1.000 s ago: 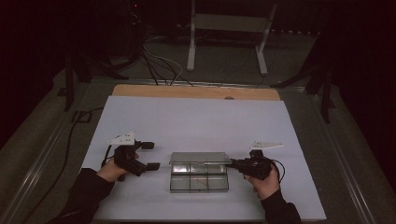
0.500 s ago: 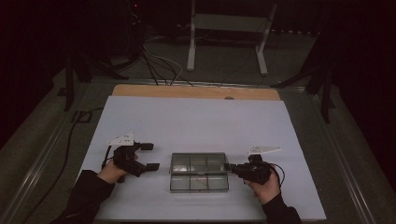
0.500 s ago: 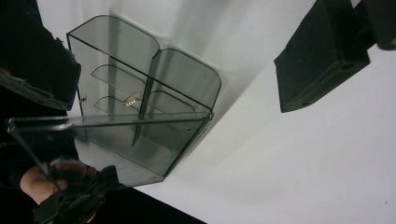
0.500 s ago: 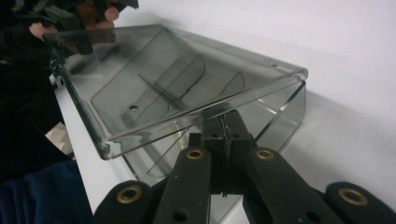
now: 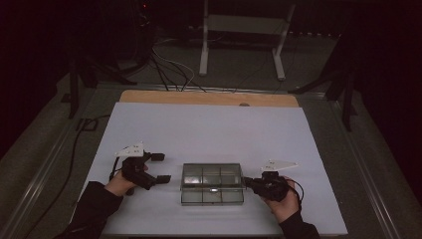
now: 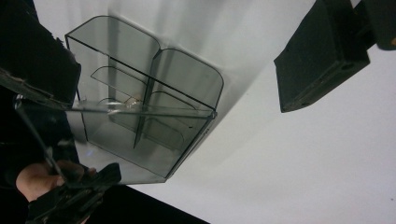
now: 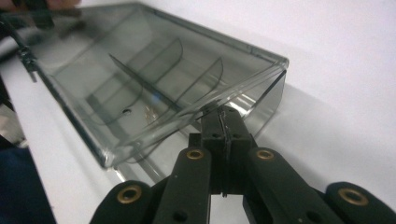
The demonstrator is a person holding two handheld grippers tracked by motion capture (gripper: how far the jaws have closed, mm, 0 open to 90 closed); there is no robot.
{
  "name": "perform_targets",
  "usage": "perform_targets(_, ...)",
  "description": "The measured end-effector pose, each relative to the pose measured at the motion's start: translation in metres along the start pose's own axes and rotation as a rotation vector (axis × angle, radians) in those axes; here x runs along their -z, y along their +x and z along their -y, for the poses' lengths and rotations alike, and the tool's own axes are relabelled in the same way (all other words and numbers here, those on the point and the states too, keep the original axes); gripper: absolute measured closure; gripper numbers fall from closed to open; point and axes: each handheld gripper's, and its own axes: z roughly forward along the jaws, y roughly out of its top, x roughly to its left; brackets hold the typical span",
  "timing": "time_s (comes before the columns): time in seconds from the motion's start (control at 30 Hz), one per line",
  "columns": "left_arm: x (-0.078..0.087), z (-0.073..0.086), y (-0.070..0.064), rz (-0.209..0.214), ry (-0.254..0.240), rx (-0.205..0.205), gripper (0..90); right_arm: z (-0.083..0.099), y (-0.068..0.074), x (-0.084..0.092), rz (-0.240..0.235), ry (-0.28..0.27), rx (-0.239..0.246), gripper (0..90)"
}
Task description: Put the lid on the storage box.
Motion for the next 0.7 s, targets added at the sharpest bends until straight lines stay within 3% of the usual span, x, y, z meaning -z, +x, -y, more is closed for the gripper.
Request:
perform_targets(0.3, -0.001, 0.001, 0.001, 0.001, 0.004, -0.005, 1.3, 0.002, 0.002, -0.01, 0.132, 0.074, 0.066, 90.0)
perform_targets(0.53, -0.001, 0.001, 0.001, -0.002, 0.002, -0.006, 1.3, 0.0, -0.005, -0.011, 0.137, 0.064, 0.057, 90.0)
perform_targets(0.7, 0.0, 0.001, 0.001, 0.0, -0.006, -0.007, 1.3, -0.004, -0.013, -0.007, 0.132, 0.024, 0.036, 84.8)
